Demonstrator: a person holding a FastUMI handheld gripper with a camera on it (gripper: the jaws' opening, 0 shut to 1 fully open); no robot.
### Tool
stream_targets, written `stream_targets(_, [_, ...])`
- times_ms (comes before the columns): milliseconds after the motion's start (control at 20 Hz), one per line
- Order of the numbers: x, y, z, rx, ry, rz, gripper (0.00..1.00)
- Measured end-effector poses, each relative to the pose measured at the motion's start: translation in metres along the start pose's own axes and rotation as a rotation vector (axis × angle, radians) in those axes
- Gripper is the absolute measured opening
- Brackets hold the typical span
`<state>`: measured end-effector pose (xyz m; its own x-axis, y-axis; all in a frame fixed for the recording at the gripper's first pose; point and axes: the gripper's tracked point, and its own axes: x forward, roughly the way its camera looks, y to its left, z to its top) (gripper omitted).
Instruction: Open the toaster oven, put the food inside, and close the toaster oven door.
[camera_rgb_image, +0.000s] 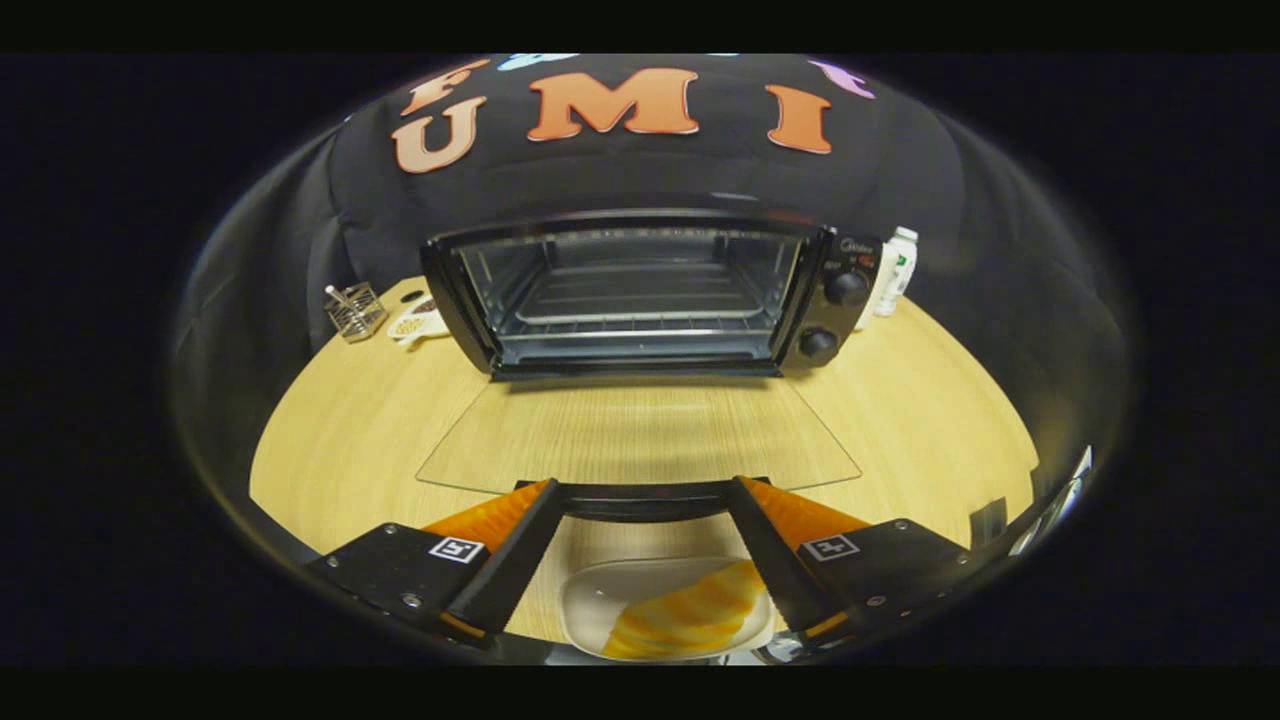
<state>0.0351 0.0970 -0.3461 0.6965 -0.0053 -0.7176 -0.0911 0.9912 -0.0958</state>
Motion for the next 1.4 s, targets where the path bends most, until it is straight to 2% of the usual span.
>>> stream_targets(300, [0.013,0.001,-0.023,0.005,0.051,0.006,1.00])
stream_targets(700, [-0.045,-0.029,0.000,0.081,-0.027,-0.043,0.99])
stream_targets(1000, [-0.088,-0.024,-0.045,0.148,-0.018,-0.098,0.99])
stream_targets(1200, [-0.089,-0.017,-0.088,0.210,0.030,-0.138,0.99])
stream_targets(1400, [-0.079,-0.013,-0.109,0.269,0.042,-0.174,0.99])
